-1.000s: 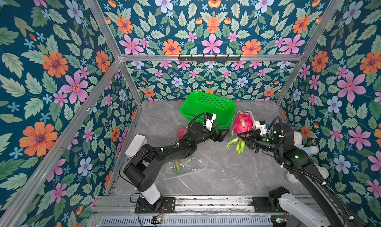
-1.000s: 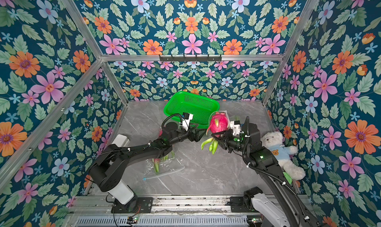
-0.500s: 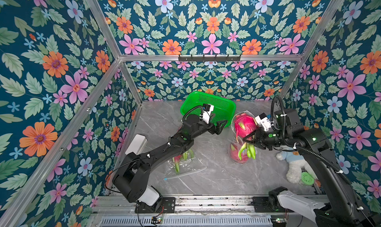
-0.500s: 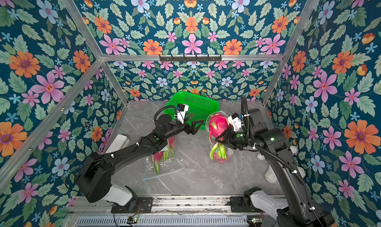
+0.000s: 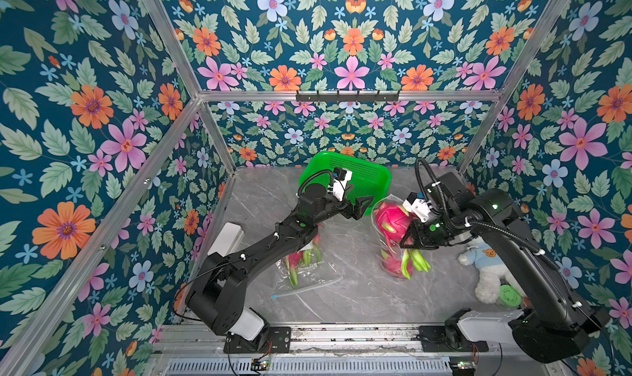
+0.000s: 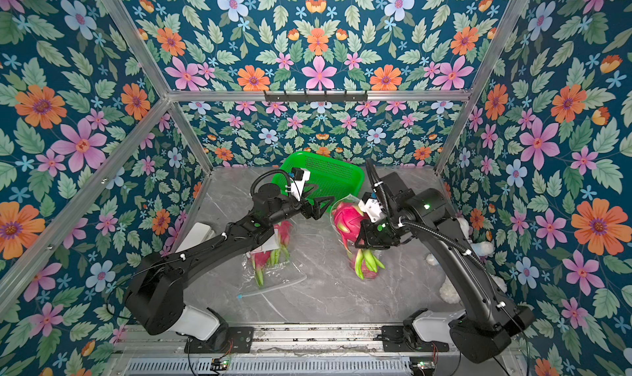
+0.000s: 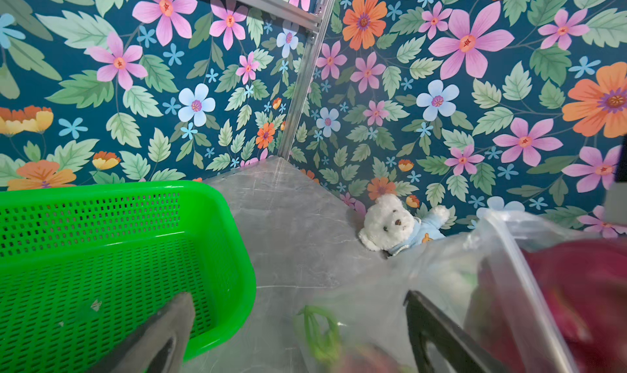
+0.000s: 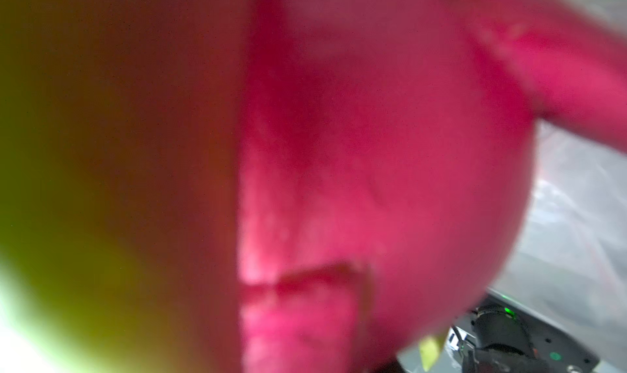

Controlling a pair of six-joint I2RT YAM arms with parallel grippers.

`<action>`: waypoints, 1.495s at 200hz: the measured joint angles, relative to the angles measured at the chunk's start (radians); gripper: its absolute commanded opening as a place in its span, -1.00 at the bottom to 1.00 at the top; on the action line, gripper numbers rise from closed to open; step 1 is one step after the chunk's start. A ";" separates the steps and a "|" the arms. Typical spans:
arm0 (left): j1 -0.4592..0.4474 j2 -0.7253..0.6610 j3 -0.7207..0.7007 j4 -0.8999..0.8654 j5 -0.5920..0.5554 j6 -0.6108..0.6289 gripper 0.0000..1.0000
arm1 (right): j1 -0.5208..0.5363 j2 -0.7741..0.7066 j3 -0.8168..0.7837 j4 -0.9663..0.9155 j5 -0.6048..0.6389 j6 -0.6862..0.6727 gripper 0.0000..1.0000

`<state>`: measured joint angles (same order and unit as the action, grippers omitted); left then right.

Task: Open the zip-top bag and take out the dragon fruit
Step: Pick up the dragon fruit from the zipper food storage bag, then move the basket to the center of the board.

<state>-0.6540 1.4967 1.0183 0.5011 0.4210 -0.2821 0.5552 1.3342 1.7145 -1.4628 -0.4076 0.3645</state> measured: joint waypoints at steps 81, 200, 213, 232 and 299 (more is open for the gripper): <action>0.074 -0.120 -0.120 0.047 0.014 -0.035 0.98 | 0.052 0.106 0.185 0.042 -0.043 -0.035 -0.89; 0.143 -0.095 -0.197 0.072 -0.075 -0.106 0.99 | -0.061 0.126 0.315 0.151 0.005 -0.041 -0.88; 0.157 -0.095 -0.201 0.070 -0.085 -0.108 0.98 | -0.098 0.126 0.297 0.182 -0.008 -0.027 -0.88; 0.180 -0.087 -0.201 0.073 -0.091 -0.112 0.98 | -0.139 0.139 0.293 0.227 -0.029 -0.026 -0.88; 0.309 -0.020 -0.200 0.083 -0.103 -0.131 0.98 | -0.244 0.284 0.240 0.373 -0.056 -0.003 -0.88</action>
<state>-0.3450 1.4769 0.8181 0.5838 0.3176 -0.4133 0.3111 1.6180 1.9545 -1.0901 -0.4637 0.3611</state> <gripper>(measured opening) 0.991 0.219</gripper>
